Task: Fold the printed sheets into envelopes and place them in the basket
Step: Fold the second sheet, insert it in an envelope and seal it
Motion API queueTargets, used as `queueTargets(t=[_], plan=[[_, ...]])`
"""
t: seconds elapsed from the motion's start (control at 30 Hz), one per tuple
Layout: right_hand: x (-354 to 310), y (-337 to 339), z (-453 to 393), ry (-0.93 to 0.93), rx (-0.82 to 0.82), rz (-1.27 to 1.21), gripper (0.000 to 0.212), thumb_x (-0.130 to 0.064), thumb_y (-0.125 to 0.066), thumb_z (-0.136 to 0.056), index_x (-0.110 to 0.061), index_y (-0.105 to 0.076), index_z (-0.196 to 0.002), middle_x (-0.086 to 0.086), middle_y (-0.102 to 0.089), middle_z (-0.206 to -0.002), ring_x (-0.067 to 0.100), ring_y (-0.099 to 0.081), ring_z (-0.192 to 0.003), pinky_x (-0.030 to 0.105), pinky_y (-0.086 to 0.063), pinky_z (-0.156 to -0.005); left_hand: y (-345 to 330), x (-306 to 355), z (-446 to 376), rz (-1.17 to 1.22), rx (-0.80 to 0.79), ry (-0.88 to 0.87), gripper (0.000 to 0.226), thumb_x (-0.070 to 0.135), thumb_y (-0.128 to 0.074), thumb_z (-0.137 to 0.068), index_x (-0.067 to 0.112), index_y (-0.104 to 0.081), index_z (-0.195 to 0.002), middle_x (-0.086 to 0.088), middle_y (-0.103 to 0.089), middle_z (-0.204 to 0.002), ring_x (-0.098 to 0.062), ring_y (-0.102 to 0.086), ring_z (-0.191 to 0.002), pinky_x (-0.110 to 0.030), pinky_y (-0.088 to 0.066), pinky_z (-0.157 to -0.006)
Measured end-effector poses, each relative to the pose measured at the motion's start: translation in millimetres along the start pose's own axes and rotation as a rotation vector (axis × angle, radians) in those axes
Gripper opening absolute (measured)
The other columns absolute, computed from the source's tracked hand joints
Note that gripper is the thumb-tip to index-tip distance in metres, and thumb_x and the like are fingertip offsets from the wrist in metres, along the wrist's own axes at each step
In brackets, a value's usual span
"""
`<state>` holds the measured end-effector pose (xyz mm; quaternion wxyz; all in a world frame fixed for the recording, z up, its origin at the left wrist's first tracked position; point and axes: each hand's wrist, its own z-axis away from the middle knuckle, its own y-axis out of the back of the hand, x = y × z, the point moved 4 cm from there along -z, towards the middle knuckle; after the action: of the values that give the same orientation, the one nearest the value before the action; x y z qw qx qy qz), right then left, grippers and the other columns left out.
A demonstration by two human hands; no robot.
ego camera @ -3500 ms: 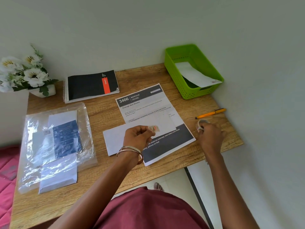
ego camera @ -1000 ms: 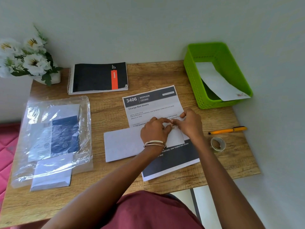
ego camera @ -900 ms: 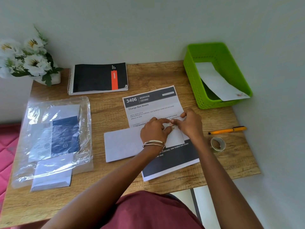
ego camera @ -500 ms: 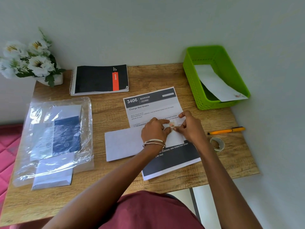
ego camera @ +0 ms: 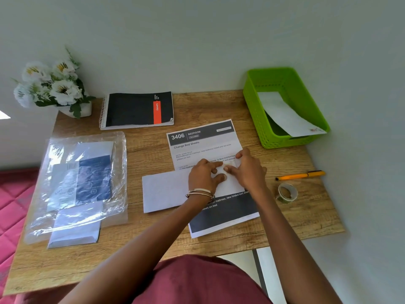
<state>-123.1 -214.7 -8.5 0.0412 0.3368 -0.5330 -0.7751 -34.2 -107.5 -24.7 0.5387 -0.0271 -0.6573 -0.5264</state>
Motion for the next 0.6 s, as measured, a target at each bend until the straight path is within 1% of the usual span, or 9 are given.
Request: queueTargets(t=[0.1, 0.2, 0.3, 0.4, 0.43, 0.47, 0.5, 0.57, 0.6], plan=[[5, 0, 0, 0.028, -0.072, -0.047, 0.054, -0.03, -0.078, -0.075, -0.018, -0.044, -0.114, 0.005, -0.063, -0.095, 0.028, -0.058, -0.098, 0.043, -0.041, -0.087, -1, 1, 0, 0.001, 0.006, -0.006, 0.039, 0.028, -0.073, -0.076, 0.025, -0.066, -0.114, -0.003, -0.06, -0.095, -0.021, -0.056, -0.09, -0.025, -0.04, -0.076], [4, 3, 1, 0.055, -0.12, -0.09, 0.06, -0.021, -0.083, -0.068, -0.018, -0.044, -0.113, 0.002, -0.059, -0.08, 0.027, -0.061, -0.085, 0.046, -0.049, -0.082, -1, 0, 1, 0.011, 0.011, -0.004, 0.04, 0.026, -0.074, -0.076, 0.024, -0.066, -0.114, -0.004, -0.06, -0.096, -0.022, -0.056, -0.09, -0.026, -0.042, -0.078], [5, 8, 3, 0.061, -0.144, -0.127, 0.067, -0.016, -0.085, -0.065, -0.016, -0.046, -0.119, 0.004, -0.06, -0.077, 0.022, -0.06, -0.077, 0.04, -0.052, -0.075, 2, 0, 1, 0.039, -0.003, -0.019, 0.041, 0.023, -0.077, -0.073, 0.022, -0.067, -0.113, -0.004, -0.06, -0.096, -0.021, -0.057, -0.086, -0.026, -0.044, -0.08], [9, 12, 14, 0.057, -0.093, -0.199, 0.068, -0.014, -0.084, -0.066, -0.013, -0.049, -0.123, 0.003, -0.059, -0.08, 0.019, -0.058, -0.077, 0.033, -0.049, -0.071, 12, -4, 4, 0.126, -0.016, -0.049, 0.044, 0.013, -0.078, -0.069, 0.015, -0.067, -0.111, -0.006, -0.061, -0.101, -0.014, -0.055, -0.073, -0.021, -0.047, -0.077], [11, 12, 19, 0.044, -0.064, -0.211, 0.066, -0.015, -0.084, -0.067, -0.012, -0.049, -0.124, 0.003, -0.059, -0.082, 0.018, -0.058, -0.078, 0.031, -0.048, -0.071, 17, -5, 7, 0.147, -0.011, -0.069, 0.044, 0.011, -0.078, -0.069, 0.014, -0.066, -0.112, -0.006, -0.06, -0.104, -0.014, -0.055, -0.075, -0.017, -0.045, -0.076], [13, 12, 25, 0.031, -0.037, -0.21, 0.066, -0.017, -0.083, -0.068, -0.012, -0.049, -0.124, 0.003, -0.059, -0.085, 0.018, -0.058, -0.08, 0.029, -0.046, -0.07, 22, -8, 10, 0.132, -0.001, -0.098, 0.045, 0.012, -0.077, -0.07, 0.015, -0.065, -0.113, -0.006, -0.059, -0.107, -0.015, -0.056, -0.083, -0.016, -0.042, -0.077], [14, 10, 30, 0.021, -0.009, -0.2, 0.066, -0.019, -0.083, -0.069, -0.012, -0.049, -0.125, 0.004, -0.06, -0.089, 0.018, -0.058, -0.082, 0.029, -0.045, -0.071, 27, -10, 13, 0.063, 0.016, -0.134, 0.046, 0.015, -0.076, -0.072, 0.018, -0.063, -0.116, -0.004, -0.058, -0.113, -0.017, -0.055, -0.095, -0.019, -0.039, -0.083], [15, 5, 39, 0.017, 0.043, -0.177, 0.067, -0.022, -0.083, -0.069, -0.009, -0.05, -0.126, 0.009, -0.063, -0.097, 0.023, -0.059, -0.09, 0.033, -0.047, -0.075, 39, -18, 19, -0.204, 0.044, -0.178, 0.052, 0.028, -0.071, -0.077, 0.026, -0.055, -0.126, 0.002, -0.051, -0.128, -0.021, -0.043, -0.12, -0.033, -0.028, -0.099], [15, 2, 42, 0.017, 0.067, -0.172, 0.067, -0.021, -0.083, -0.069, -0.007, -0.05, -0.126, 0.012, -0.063, -0.101, 0.025, -0.059, -0.095, 0.035, -0.048, -0.078, 46, -23, 22, -0.344, 0.039, -0.164, 0.056, 0.034, -0.068, -0.079, 0.031, -0.048, -0.131, 0.004, -0.045, -0.136, -0.021, -0.035, -0.128, -0.039, -0.019, -0.105]])
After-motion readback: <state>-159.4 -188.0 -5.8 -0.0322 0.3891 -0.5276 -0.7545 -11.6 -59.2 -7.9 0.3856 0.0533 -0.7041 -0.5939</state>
